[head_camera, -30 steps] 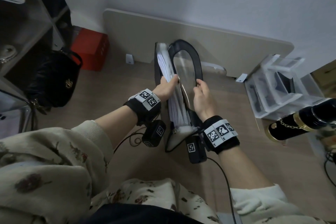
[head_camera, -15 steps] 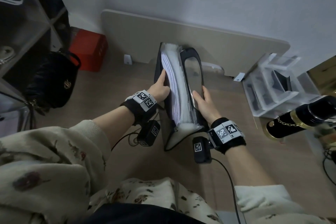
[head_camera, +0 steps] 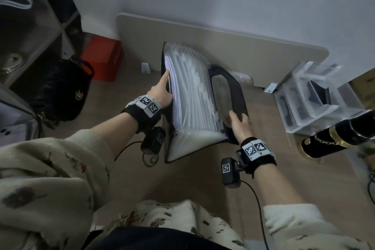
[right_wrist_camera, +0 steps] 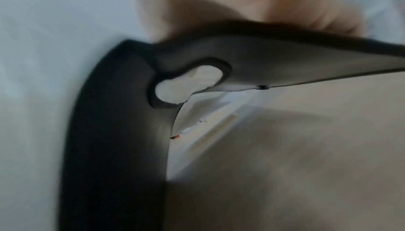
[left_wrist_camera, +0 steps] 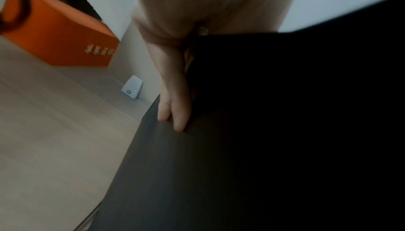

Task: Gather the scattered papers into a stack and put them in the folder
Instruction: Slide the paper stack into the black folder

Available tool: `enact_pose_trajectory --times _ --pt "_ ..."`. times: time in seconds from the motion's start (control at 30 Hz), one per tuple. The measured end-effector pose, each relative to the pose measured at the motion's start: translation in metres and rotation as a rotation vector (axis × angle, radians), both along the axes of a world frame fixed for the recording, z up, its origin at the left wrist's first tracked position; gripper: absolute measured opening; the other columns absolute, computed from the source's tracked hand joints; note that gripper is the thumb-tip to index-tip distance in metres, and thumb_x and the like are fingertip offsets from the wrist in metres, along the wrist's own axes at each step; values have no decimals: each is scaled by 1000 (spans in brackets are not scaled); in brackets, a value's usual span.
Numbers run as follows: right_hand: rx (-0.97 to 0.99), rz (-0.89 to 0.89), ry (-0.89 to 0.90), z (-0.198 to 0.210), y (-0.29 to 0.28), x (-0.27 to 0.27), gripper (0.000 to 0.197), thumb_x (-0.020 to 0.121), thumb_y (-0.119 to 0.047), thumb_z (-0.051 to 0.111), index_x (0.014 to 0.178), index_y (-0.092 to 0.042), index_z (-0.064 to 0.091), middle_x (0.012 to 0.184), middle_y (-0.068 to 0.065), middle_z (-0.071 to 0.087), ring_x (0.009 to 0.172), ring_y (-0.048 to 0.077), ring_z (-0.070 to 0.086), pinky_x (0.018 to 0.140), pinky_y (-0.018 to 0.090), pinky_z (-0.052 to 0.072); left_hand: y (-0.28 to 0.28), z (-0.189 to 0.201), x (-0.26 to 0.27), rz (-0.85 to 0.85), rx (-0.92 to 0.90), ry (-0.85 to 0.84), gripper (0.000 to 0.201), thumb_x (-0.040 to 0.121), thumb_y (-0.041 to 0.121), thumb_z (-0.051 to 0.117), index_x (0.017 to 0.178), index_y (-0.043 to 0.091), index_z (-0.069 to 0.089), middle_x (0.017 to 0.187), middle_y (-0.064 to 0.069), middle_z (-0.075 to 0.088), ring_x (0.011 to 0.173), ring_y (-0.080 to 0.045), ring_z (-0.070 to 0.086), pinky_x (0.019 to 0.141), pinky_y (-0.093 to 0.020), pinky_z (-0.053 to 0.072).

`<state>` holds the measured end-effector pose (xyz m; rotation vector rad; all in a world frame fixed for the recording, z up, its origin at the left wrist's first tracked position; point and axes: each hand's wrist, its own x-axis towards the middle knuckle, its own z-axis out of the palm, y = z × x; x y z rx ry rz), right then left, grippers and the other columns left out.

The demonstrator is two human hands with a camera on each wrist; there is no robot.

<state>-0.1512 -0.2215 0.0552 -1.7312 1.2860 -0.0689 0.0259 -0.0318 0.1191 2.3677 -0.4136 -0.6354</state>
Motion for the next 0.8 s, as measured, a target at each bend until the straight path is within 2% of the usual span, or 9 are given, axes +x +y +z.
enact_pose_trajectory --times 0.13,0.2,0.3,0.43,0.5,0.57,0.67,0.73,0.8 --pt "143 -213 82 -20 -9 -13 93 82 -66 51 152 -17 15 157 11 16 142 33 21 116 45 19 1 1 5 -73 50 -1 85 83 4 35 146 52 5 132 -15 49 103 -36 57 90 -41 51" --pt "158 -238 167 -30 -9 -22 92 82 -66 50 151 -15 16 157 12 15 142 34 20 116 46 20 0 1 3 -84 89 -30 84 84 3 34 147 50 5 134 -13 48 109 -35 54 91 -37 48" --pt "141 -227 274 -47 -6 -34 85 84 -59 49 149 -11 22 153 15 23 138 37 27 115 45 22 -2 -2 0 -85 129 -53 83 85 3 35 148 47 3 140 -10 47 113 -33 53 85 -30 43" --pt "202 -341 275 -72 -8 -47 92 73 -52 55 147 -7 24 149 17 30 132 37 37 112 45 29 -4 -4 -2 -85 142 -58 83 85 3 36 149 46 3 139 -10 48 112 -33 53 87 -32 44" --pt "280 -392 244 -79 -8 -52 83 82 -43 58 146 -5 24 146 19 35 126 38 44 106 43 36 -7 -4 -3 -94 139 -52 83 85 3 36 149 46 3 137 -9 50 102 -30 54 84 -31 44" --pt "328 -440 183 -80 -7 -52 75 83 -38 59 143 -4 29 137 20 46 111 39 57 92 43 48 -12 -6 -5 -112 143 -45 84 85 4 36 149 46 2 133 -9 52 92 -27 52 79 -30 42" --pt "393 -503 49 -92 -14 -53 66 73 -35 66 128 -8 41 110 21 62 80 39 69 73 52 58 -23 -13 -8 -136 160 -35 82 86 7 36 149 44 -1 132 -11 54 103 -31 55 78 -30 41" --pt "430 -566 -37 -127 -31 -59 61 66 -40 67 114 -7 49 87 18 71 72 35 71 74 50 58 -29 -20 -11 -145 164 -20 79 88 9 37 150 41 -2 130 -12 55 104 -32 55 78 -30 39" --pt "447 -653 -78 -160 -48 -63 66 58 -45 70 112 -11 52 83 13 72 73 33 71 70 48 58 -36 -26 -15 -160 160 3 79 88 12 38 151 37 -3 126 -12 57 97 -30 54 77 -31 39"
